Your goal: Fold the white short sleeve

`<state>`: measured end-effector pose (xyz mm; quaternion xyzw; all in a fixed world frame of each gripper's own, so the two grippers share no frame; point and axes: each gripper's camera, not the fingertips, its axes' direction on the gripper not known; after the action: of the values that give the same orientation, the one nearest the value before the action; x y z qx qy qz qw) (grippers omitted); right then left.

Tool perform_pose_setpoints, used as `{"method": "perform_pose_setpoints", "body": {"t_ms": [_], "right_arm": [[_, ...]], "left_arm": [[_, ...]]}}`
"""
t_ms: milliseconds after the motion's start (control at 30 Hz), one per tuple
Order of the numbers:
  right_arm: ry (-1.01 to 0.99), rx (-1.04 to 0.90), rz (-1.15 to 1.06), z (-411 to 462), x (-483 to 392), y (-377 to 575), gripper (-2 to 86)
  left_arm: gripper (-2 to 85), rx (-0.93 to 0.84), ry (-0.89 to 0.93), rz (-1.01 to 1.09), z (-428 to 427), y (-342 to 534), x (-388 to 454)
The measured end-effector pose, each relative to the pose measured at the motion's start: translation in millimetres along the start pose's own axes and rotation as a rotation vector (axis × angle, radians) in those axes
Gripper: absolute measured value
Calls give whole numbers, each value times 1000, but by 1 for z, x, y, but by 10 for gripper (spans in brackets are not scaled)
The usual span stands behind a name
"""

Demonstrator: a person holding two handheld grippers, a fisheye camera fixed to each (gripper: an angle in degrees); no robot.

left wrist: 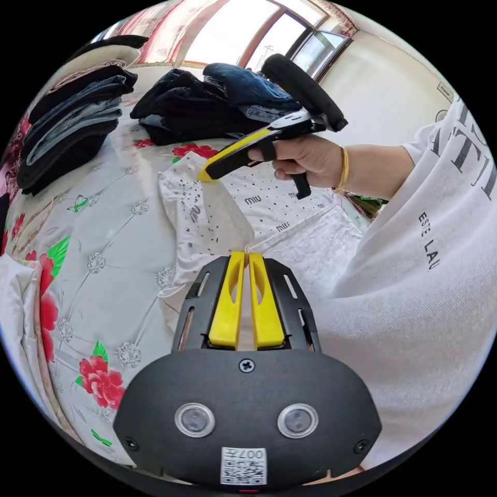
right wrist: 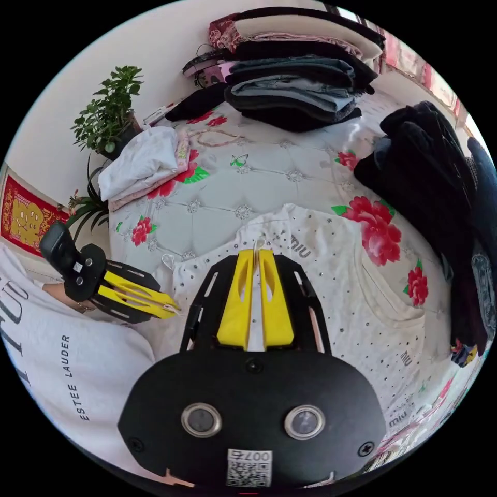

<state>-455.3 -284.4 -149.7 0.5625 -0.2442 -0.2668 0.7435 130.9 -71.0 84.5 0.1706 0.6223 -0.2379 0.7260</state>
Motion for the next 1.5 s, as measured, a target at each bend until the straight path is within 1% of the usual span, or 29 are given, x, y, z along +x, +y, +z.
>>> {"method": "perform_pose_setpoints", "body": {"t_ms": [33, 67, 167, 267, 367, 467, 533, 600, 667, 733, 800, 867, 933, 967, 1033, 1133, 1200, 1300, 1333, 1367, 1400, 1433, 1467, 1500], "right_arm": [[-52, 17, 41, -12, 14, 19, 30], [-98, -5, 122, -16, 31, 36, 36], [-159, -122, 333, -15, 66, 76, 48], [-145, -84, 422, -34, 73, 110, 52], [-131, -54, 463, -60, 69, 135, 53], [-107, -33, 490, -89, 67, 161, 53], [-101, -7, 528, -109, 70, 179, 50], [-74, 20, 590, -131, 77, 202, 48], [3, 76, 686, -168, 92, 240, 45], [81, 120, 786, -200, 108, 276, 42], [153, 176, 911, -232, 129, 316, 39], [241, 240, 1067, -268, 155, 371, 34], [294, 264, 1141, -285, 173, 403, 31], [290, 269, 1161, -291, 183, 416, 29], [282, 255, 1152, -294, 194, 424, 23], [313, 179, 1068, -296, 198, 419, 8], [342, 187, 983, -304, 187, 412, 4], [364, 221, 740, -327, 143, 386, 6], [346, 227, 607, -331, 118, 374, 11], [281, 216, 484, -330, 93, 362, 17], [238, 205, 433, -329, 82, 358, 21], [165, 177, 331, -326, 60, 353, 30], [163, 155, 280, -326, 45, 353, 33], [178, 153, 275, -327, 41, 355, 35]], "left_arm": [[-3, -1, 22, -13, 6, 1, -2], [3, -10, 46, -20, 13, 0, -4], [40, -82, 111, 16, 31, -2, -3], [52, -96, 124, 62, 31, -3, 4], [52, -41, 139, 68, 13, -7, 1], [47, 8, 59, 71, 2, -18, -12], [48, 12, 16, 42, 9, -26, -28], [53, -41, 1, 1, 32, -33, -45], [46, -204, -41, -55, 69, -36, -60], [35, -146, -75, -63, 65, -37, -60], [40, -180, -96, -98, 67, -41, -62], [33, -135, -154, -127, 56, -45, -60], [28, -120, -160, -154, 49, -51, -58], [25, -112, -159, -176, 46, -57, -57], [22, -103, -147, -208, 44, -64, -55], [10, -107, -126, -251, 50, -77, -49], [2, -106, -95, -293, 57, -84, -47], [-4, -92, -31, -332, 68, -94, -39], [-4, -101, -16, -331, 75, -98, -35], [-5, -115, -5, -321, 83, -102, -31], [-4, -124, -1, -314, 86, -104, -29], [-4, -146, 5, -302, 94, -109, -26], [-4, -159, 8, -296, 100, -113, -23], [-3, -159, 12, -293, 101, -115, -22]]}}
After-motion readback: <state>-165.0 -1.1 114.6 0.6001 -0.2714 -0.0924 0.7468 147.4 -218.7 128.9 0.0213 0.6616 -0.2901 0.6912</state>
